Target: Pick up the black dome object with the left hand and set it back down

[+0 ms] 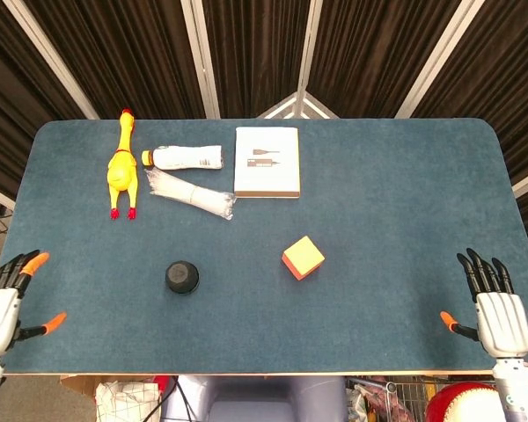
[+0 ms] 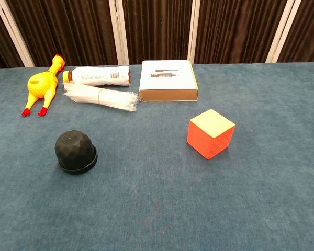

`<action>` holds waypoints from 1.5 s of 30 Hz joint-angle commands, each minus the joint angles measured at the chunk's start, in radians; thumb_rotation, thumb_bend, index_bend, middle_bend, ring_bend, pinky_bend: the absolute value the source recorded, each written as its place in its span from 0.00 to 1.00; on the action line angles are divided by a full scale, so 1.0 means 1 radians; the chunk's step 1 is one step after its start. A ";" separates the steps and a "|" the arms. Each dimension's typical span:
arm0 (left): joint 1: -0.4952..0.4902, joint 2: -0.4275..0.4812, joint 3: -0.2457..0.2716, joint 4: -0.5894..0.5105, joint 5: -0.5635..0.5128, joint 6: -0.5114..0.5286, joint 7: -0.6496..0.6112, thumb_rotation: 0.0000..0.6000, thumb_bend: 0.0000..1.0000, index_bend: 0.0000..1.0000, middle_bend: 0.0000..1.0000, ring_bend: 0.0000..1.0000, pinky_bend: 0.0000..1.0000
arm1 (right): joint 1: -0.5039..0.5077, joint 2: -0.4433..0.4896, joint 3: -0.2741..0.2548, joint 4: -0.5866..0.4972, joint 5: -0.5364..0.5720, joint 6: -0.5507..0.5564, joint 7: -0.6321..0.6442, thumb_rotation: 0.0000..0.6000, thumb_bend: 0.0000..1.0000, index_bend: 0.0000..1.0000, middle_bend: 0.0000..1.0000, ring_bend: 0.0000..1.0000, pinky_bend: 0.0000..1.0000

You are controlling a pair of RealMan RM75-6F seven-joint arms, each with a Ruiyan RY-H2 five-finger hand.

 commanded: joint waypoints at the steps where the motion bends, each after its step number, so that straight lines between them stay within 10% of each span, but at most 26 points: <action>1: -0.044 -0.055 -0.017 0.036 -0.017 -0.058 -0.021 1.00 0.12 0.13 0.04 0.00 0.00 | 0.002 0.000 -0.002 -0.002 -0.005 -0.002 0.003 1.00 0.19 0.02 0.03 0.12 0.00; 27: -0.241 -0.513 -0.062 0.340 -0.163 -0.312 -0.019 1.00 0.10 0.12 0.08 0.00 0.00 | 0.001 0.004 -0.007 0.000 0.001 -0.014 0.021 1.00 0.19 0.02 0.03 0.12 0.00; 45: -0.301 -0.635 -0.106 0.437 -0.202 -0.345 -0.025 1.00 0.10 0.12 0.12 0.00 0.00 | 0.010 0.000 -0.004 0.013 0.010 -0.034 0.039 1.00 0.19 0.02 0.03 0.12 0.00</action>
